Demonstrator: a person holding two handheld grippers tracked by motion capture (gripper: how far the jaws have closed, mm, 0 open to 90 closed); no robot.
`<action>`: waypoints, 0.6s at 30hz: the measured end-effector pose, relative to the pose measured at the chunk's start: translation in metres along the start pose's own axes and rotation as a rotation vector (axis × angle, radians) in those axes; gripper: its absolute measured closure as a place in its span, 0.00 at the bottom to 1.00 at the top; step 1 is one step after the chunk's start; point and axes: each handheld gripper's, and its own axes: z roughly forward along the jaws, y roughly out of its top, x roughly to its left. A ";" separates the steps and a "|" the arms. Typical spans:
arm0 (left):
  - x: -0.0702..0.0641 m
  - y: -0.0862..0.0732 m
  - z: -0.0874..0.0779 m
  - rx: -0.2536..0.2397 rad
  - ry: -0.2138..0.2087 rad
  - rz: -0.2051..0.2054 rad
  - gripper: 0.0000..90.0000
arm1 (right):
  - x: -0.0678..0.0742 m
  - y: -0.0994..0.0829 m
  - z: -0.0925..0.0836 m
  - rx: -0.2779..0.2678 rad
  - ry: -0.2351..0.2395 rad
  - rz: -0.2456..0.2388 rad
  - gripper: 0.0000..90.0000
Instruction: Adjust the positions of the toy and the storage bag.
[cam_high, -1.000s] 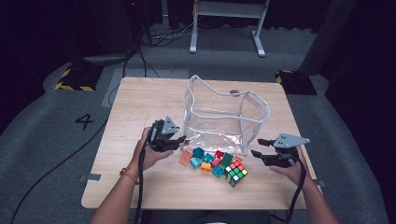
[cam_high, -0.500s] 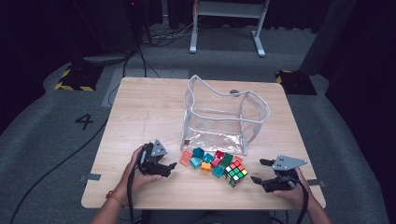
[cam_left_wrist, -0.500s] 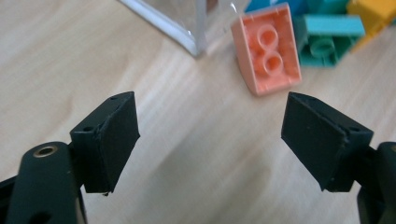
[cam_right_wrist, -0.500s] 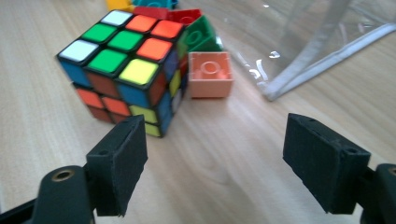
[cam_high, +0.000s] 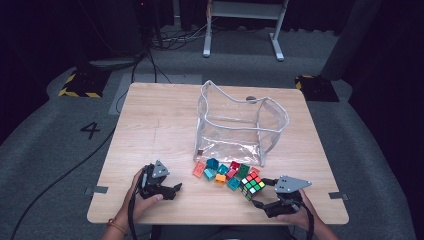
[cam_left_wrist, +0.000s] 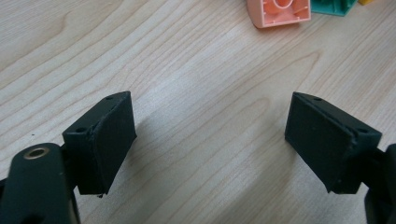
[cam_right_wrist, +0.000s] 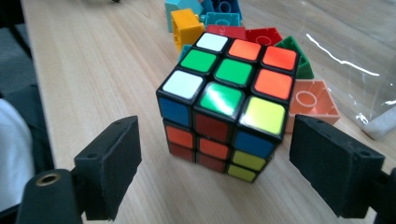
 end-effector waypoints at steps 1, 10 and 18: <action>0.000 0.000 0.000 -0.002 0.000 -0.005 0.18 | 0.002 0.001 0.003 -0.004 -0.002 0.005 0.18; 0.003 0.003 0.003 0.010 -0.026 0.014 0.14 | 0.003 0.011 0.015 0.008 -0.064 -0.012 0.26; 0.004 0.004 0.004 0.012 -0.034 0.030 0.14 | -0.005 0.007 0.009 0.025 -0.058 -0.030 0.37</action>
